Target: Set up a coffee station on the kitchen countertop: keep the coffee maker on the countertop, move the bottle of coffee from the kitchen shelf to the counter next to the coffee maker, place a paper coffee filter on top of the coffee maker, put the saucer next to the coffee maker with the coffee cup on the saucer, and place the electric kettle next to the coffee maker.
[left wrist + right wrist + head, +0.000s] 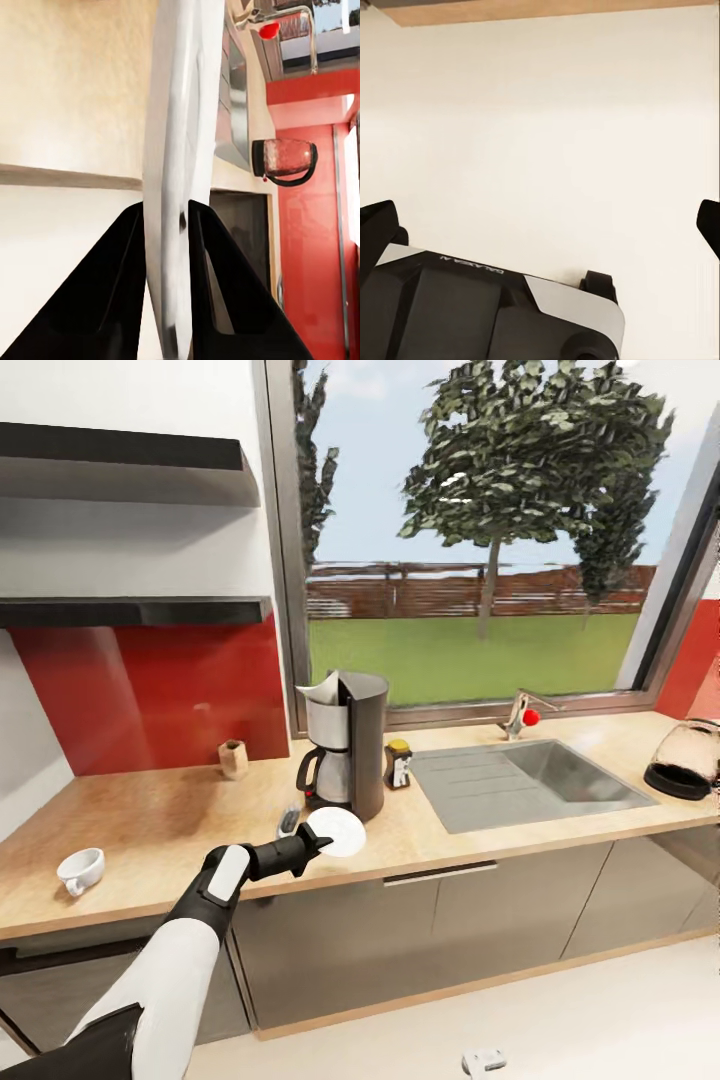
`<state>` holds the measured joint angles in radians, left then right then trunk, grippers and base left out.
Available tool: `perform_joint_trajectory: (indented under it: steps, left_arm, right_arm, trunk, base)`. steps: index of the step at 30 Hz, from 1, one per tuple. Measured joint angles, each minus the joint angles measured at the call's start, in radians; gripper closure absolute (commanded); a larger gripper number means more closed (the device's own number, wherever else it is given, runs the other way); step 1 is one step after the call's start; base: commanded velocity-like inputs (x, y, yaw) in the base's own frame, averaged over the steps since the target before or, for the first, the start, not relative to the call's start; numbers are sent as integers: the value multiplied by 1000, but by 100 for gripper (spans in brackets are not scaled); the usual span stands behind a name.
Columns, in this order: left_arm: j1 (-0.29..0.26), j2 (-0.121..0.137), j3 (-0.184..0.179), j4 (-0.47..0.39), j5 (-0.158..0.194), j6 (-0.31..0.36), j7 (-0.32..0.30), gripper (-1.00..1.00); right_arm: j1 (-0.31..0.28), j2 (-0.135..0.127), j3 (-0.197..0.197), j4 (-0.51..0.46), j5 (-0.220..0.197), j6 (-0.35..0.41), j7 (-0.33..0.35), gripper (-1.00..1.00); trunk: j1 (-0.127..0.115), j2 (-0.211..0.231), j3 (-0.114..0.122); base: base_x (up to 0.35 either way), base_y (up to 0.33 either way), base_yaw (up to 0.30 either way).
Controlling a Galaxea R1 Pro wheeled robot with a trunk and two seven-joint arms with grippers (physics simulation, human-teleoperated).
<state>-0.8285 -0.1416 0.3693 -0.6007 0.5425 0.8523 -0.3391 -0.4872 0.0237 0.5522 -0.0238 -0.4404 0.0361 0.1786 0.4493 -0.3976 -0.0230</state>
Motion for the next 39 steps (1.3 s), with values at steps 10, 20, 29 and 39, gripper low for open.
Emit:
perform_joint_trajectory:
  steps: [10,20,29,39]
  left_arm:
    - [0,-1,-1,10,0,0,-2,100]
    - [0,-7,-2,18,0,-1,-2,100]
    - [0,-17,0,44,-3,-17,-1,100]
    - [1,-18,-1,104,-3,-88,-1,100]
  right_arm:
    - [0,0,0,0,0,0,0,-100]
    - [0,0,0,0,0,0,0,-100]
    - [0,0,0,0,0,0,0,-100]
    - [0,-12,0,0,0,0,0,-100]
  trunk:
    - [0,0,0]
    - [0,0,0]
    - [0,0,0]
    - [0,0,0]
  base:
    - [1,-273,31]
    - [2,-273,174]
    - [195,-206,7]
    - [296,-52,0]
